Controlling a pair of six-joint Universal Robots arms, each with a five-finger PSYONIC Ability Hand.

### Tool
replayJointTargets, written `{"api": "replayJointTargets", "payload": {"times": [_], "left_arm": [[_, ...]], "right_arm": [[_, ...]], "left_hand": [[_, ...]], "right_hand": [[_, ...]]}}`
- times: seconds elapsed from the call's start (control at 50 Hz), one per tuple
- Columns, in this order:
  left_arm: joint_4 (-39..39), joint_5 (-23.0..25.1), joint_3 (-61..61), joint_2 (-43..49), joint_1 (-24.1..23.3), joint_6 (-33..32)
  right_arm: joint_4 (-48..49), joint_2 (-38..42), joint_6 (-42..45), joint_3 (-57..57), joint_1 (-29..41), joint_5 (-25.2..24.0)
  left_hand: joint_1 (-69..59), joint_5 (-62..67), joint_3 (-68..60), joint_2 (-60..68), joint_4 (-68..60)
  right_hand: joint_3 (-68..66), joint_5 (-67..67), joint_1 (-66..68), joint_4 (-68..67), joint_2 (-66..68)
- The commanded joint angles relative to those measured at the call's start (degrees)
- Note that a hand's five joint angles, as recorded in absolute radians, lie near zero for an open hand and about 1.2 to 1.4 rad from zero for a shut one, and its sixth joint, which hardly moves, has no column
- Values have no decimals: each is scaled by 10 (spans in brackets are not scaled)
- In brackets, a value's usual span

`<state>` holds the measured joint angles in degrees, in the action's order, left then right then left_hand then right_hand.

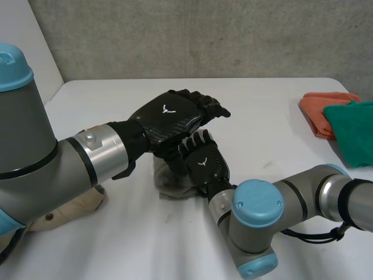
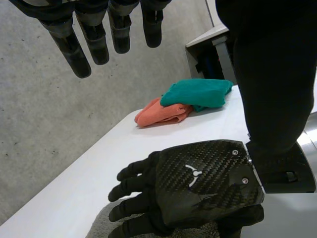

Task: Fold the laundry.

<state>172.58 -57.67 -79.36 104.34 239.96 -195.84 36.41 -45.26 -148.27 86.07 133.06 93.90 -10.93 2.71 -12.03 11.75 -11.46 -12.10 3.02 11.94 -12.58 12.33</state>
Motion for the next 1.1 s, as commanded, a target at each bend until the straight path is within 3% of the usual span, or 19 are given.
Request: {"api": "replayJointTargets", "payload": {"times": [0.02, 0.1, 0.12, 0.16, 0.4, 0.54, 0.76, 0.92, 1.1], "left_arm": [[2, 2, -2, -6, 4, 8], [8, 3, -4, -9, 7, 14], [11, 3, -5, -10, 10, 19], [14, 3, -8, -10, 11, 21], [37, 0, 1, -38, 35, 38], [48, -1, 21, -48, 39, 62], [76, -17, 43, -55, 33, 103], [84, -24, 27, -48, 17, 103], [106, -30, 7, -24, -6, 101]], "right_arm": [[-4, 0, -11, -14, 0, -1], [-4, 5, -23, -27, 0, -13], [-6, 10, -27, -33, -2, -25], [-9, 13, -30, -40, -3, -35], [-49, -75, -126, -79, -82, -56], [-88, -113, -135, -103, -131, -73], [-85, -149, -177, -201, -313, -105], [-16, -79, -264, -231, -465, -205], [95, 125, -262, -255, -589, -329]], "left_hand": [[9, -27, 20, -17, 15], [9, -27, 20, -17, 15], [9, -27, 20, -17, 15], [9, -27, 20, -17, 15], [9, -27, 20, -17, 15], [9, -27, 20, -17, 15], [9, -27, 20, -17, 15], [9, -27, 20, -17, 15], [9, -27, 20, -17, 15]], "right_hand": [[-93, 84, 95, -88, 91], [-308, 299, 310, -303, 306], [-527, 518, 528, -522, 525], [-679, 669, 680, -674, 676], [-679, 670, 681, -674, 677], [-679, 670, 681, -674, 677], [-679, 670, 681, -674, 677], [-679, 670, 681, -674, 677], [-679, 670, 681, -674, 677]]}}
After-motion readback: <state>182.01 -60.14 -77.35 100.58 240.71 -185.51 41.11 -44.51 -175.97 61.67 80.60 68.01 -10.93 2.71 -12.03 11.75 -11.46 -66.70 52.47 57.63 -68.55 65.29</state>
